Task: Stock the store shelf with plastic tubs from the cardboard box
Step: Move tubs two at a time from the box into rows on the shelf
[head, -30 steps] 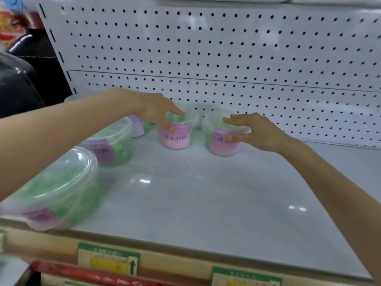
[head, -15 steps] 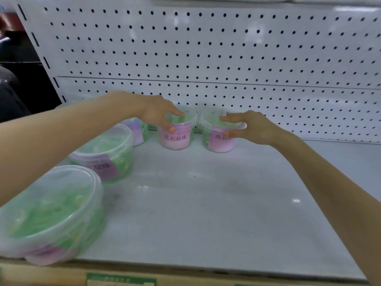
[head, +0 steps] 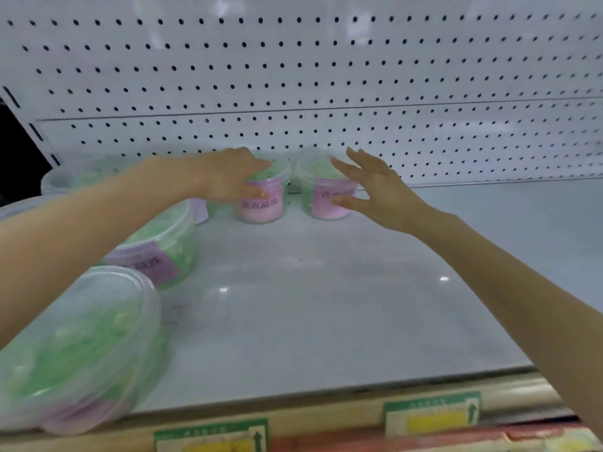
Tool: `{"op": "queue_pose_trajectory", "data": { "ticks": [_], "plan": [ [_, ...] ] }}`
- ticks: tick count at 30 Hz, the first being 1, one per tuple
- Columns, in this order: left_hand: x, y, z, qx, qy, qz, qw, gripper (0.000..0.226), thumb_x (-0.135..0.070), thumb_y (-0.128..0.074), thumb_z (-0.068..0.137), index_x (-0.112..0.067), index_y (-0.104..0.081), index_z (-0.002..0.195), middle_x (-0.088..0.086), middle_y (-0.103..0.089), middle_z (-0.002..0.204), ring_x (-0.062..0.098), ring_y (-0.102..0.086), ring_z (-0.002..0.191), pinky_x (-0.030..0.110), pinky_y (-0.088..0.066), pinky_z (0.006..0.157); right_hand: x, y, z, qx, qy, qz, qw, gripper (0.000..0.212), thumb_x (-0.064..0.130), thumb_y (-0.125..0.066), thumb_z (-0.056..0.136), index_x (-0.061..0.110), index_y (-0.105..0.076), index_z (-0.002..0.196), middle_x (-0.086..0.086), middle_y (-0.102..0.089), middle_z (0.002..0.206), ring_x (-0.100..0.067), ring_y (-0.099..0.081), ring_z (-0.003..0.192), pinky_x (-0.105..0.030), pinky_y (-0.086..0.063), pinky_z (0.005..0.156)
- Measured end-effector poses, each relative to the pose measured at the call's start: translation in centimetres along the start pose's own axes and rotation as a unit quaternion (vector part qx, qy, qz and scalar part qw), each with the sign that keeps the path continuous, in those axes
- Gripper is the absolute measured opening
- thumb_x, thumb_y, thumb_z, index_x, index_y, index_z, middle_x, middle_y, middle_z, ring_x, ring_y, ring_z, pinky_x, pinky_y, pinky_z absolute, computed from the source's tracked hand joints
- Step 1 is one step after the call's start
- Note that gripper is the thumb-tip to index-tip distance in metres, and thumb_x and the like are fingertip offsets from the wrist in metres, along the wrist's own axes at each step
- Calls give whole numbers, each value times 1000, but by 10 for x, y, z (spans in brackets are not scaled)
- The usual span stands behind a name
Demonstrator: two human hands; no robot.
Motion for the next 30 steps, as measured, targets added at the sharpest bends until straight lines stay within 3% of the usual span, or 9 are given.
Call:
{"op": "queue_pose_trajectory", "data": {
  "ticks": [4,7,11,15,20,23,28,30],
  "plan": [
    [-37,11,-12,-54,-43,27,997,64,-50,-44,91,-31,-19,147,2,-27,149,25,-35,131,40,-32,105,0,32,-38,-41,-3,-7,999,59,47,-53,89,29,-37,142,2,-25,155,-16,-16,143,-39,-17,115],
    [-84,18,-20,-109,-96,61,988,62,-52,-43,91,-30,-23,145,-1,-31,147,23,-39,128,40,-34,103,-14,51,-81,-31,4,-82,996,53,47,-54,88,28,-45,138,2,-29,153,-16,-19,141,-37,-18,113],
    [-168,19,-32,-168,-183,76,966,61,-55,-44,89,-27,-33,142,0,-44,139,23,-43,124,39,-36,102,-45,73,-150,-19,-47,-155,987,48,45,-53,90,30,-48,135,2,-35,149,-18,-27,137,-35,-21,110],
    [-263,8,-43,-193,-268,129,935,61,-56,-38,90,-24,-34,142,1,-45,139,23,-42,125,35,-29,106,-77,106,-232,-37,-96,-204,974,48,44,-53,90,28,-49,135,1,-39,147,-19,-31,136,-35,-24,107],
    [-381,-13,-70,-207,-332,43,919,59,-56,-40,90,-23,-38,140,1,-47,138,23,-45,122,34,-32,102,-121,143,-359,-86,-167,-242,952,48,42,-60,83,14,-62,122,-14,-58,129,-35,-53,119,-47,-42,94],
    [-459,-51,-94,-219,-383,-8,897,56,-53,-41,86,-16,-55,126,8,-62,119,30,-59,105,36,-46,88,-149,150,-445,-90,-242,-268,928,51,40,-66,77,6,-64,115,-21,-64,117,-40,-61,105,-49,-48,86],
    [-577,-139,-128,-205,-388,-71,896,49,-46,-48,80,-14,-61,116,8,-65,115,30,-62,103,41,-47,89,-169,129,-576,-85,-383,-248,886,64,48,-32,80,7,-61,119,-19,-62,117,-38,-60,103,-44,-47,85],
    [-617,-175,-141,-191,-376,-99,901,46,-39,-60,81,-14,-59,119,8,-63,116,31,-60,104,42,-45,89,-169,111,-619,-97,-436,-229,865,60,47,-34,82,6,-59,119,-18,-62,115,-38,-59,102,-44,-47,85]
  ]
}}
Point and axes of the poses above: each hand's wrist, its own z-axis towards the middle knuckle, its own y-axis out of the back of the hand, x = y × z, the point moved 5 cm from there along z, towards the middle knuckle
